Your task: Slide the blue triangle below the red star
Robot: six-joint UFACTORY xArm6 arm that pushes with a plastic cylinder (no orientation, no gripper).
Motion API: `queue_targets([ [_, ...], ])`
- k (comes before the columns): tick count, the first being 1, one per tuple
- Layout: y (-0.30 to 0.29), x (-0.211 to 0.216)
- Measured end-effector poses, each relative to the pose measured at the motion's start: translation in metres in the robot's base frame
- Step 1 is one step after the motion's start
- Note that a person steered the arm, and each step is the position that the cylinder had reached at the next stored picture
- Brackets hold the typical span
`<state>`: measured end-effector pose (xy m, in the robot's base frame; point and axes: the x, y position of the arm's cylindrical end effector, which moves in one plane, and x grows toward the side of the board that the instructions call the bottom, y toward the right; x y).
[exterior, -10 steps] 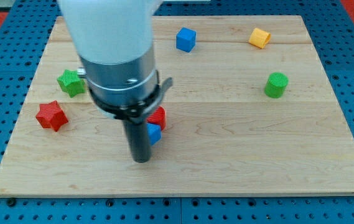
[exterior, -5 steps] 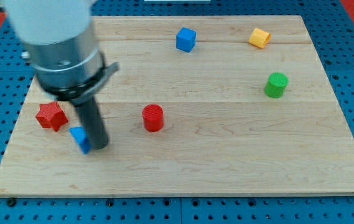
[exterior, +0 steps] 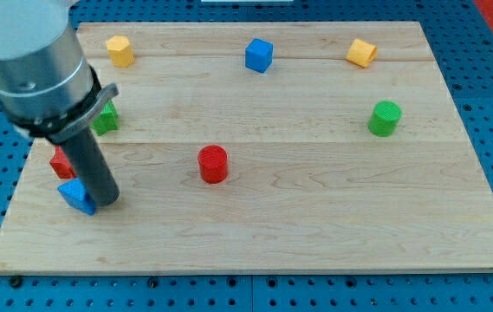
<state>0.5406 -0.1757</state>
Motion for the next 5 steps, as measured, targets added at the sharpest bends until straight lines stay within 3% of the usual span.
queue_targets([
  [5,0.023,-0.010],
])
